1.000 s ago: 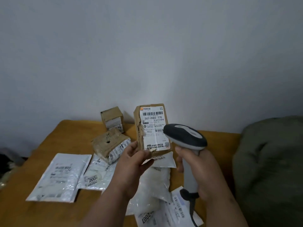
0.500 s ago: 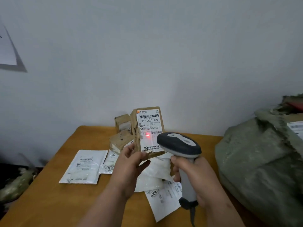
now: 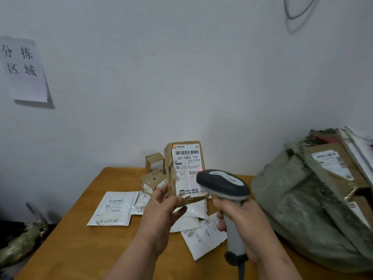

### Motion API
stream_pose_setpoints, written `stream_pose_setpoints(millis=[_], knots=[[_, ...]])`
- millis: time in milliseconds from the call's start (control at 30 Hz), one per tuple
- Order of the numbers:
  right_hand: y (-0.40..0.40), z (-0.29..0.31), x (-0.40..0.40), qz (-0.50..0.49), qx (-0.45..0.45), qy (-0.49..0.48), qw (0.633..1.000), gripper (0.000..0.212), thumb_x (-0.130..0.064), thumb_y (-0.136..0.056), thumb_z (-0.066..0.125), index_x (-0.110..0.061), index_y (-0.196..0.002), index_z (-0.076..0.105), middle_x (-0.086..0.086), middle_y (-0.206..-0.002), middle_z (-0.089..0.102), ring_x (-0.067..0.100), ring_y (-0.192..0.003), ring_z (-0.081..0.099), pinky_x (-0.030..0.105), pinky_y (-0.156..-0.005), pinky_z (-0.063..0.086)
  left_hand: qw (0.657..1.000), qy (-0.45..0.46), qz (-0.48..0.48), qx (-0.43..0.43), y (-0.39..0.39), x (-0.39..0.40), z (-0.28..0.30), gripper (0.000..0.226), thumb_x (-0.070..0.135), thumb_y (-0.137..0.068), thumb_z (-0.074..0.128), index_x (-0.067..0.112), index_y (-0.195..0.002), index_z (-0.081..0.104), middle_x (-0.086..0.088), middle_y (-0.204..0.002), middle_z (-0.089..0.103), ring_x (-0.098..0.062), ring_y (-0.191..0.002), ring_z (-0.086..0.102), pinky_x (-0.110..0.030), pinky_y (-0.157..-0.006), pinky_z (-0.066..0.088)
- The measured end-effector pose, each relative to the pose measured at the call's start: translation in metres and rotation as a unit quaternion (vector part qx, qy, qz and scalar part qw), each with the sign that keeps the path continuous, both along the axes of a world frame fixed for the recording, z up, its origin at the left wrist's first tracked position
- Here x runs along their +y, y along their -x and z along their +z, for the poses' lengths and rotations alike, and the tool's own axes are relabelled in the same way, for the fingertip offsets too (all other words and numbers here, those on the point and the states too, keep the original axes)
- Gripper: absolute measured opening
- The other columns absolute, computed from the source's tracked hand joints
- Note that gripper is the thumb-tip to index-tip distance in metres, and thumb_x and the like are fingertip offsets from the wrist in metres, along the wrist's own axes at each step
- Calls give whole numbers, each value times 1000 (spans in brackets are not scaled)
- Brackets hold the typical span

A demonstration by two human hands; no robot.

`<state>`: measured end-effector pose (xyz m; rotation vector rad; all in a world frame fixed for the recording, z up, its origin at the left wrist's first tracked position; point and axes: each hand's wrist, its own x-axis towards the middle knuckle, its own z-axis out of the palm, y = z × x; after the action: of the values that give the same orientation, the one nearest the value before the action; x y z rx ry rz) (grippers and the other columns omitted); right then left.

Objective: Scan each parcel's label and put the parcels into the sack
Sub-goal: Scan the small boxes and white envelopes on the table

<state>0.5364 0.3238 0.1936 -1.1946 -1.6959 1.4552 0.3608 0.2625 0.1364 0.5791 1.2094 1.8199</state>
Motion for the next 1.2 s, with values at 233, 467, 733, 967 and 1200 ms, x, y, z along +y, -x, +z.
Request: stream_pose_setpoints(millis=[233, 467, 733, 967, 1200], knots=[[-33, 5, -18, -19, 7, -8, 1000, 14, -28, -82, 75, -14, -83, 70, -1, -61, 67, 12, -57, 66, 41, -75, 55, 1000, -10, -26, 13, -30, -11, 8, 44, 2, -93, 59, 17, -133, 50, -8, -114, 74, -23, -105, 71, -38, -88, 55], [-84, 17, -10, -55, 43, -15, 997, 17, -29, -83, 75, -14, -89, 70, -1, -61, 68, 13, -59, 67, 43, -81, 54, 999, -23, -44, 18, -76, 7, 21, 42, 2, -93, 60, 20, -130, 50, -8, -111, 75, -21, -101, 73, -38, -85, 55], [-194, 24, 17, -140, 91, -15, 986, 17, -28, -84, 79, -16, -91, 71, 2, -69, 69, 20, -63, 67, 43, -75, 53, 995, -22, -94, 14, -183, 57, 32, 43, 12, -93, 64, 21, -132, 49, -6, -114, 74, -21, -108, 70, -41, -91, 56], [-259, 23, 55, -211, 163, -20, 964, 18, -29, -85, 79, -24, -101, 71, -7, -81, 78, 23, -76, 75, 48, -81, 59, 988, -5, -151, 30, -264, 98, 44, 57, 29, -79, 76, 22, -131, 54, -1, -111, 75, -16, -100, 73, -34, -83, 60], [-275, 20, 104, -227, 191, -48, 954, 26, -27, -85, 78, -21, -109, 71, -4, -89, 79, 15, -80, 77, 29, -62, 57, 985, 9, -141, 101, -308, 162, 66, 44, 30, -92, 69, 37, -127, 42, -4, -107, 72, -20, -91, 74, -42, -84, 61]])
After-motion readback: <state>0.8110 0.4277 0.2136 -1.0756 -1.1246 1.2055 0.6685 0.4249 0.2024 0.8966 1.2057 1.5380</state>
